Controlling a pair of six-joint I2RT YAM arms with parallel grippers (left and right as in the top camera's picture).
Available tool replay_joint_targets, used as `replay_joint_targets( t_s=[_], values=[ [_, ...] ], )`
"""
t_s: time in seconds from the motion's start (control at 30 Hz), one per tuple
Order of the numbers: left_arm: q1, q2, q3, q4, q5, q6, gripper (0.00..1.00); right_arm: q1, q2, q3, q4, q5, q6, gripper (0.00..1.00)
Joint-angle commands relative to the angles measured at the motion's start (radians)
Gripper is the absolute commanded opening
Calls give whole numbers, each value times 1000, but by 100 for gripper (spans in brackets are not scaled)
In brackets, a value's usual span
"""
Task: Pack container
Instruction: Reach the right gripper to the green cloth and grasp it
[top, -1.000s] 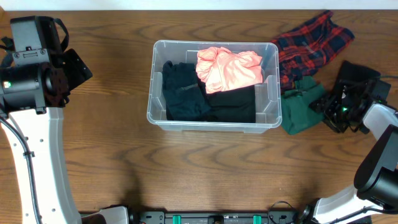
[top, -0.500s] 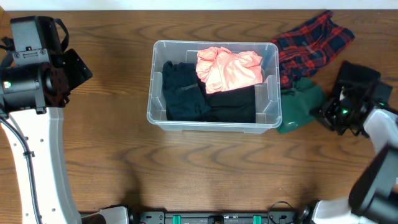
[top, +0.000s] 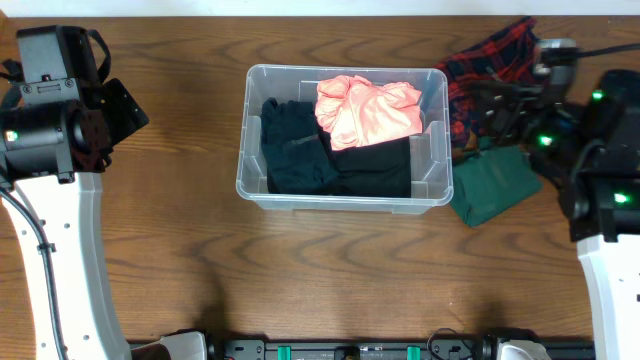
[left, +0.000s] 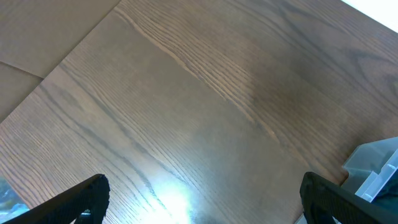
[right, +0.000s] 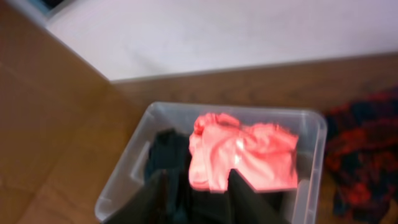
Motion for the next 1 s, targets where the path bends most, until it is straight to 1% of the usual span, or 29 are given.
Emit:
replay_joint_targets(
  t_s=[0.0, 0.03, 0.07, 0.1, 0.13, 0.2, 0.27, 0.4, 0.57, 0.73, 0.83, 0.9, 0.97],
  values=[
    [5, -3, -4, -4, -12, -5, 98, -6, 32, -5, -77, 132, 17, 40],
    [5, -3, -4, -4, -12, -5, 98, -21, 43, -5, -117, 176, 17, 45],
    [5, -3, -4, -4, -13, -5, 98, -44, 58, -5, -165, 222, 17, 57],
    [5, -3, -4, -4, -12, -5, 98, -68, 74, -6, -203, 251, 14, 73],
    [5, -3, -4, -3, -12, -5, 98, -100, 94, -10, -243, 275, 6, 82],
    [5, -3, -4, -4, -12, -5, 98, -183, 158, -19, -318, 304, -8, 93],
    [5, -3, -4, -4, -12, -5, 98, -245, 219, -27, -348, 301, -21, 96],
    [5, -3, -4, -3, -12, -5, 98, -336, 378, -58, -369, 265, -58, 97],
    [5, -3, -4, -4, -12, -5, 98, -352, 553, -91, -347, 226, -80, 96],
    [5, -3, -4, -4, -12, -5, 98, -354, 661, -139, -282, 201, -95, 96],
    [5, -3, -4, -4, -12, -5, 98, -354, 679, -199, -210, 201, -83, 96],
    [5, -3, -4, -4, -12, -5, 98, -354, 679, -254, -116, 183, -71, 97],
    [5, -3, -4, -4, -12, -5, 98, -352, 680, -309, 4, 140, -53, 95]
  ],
)
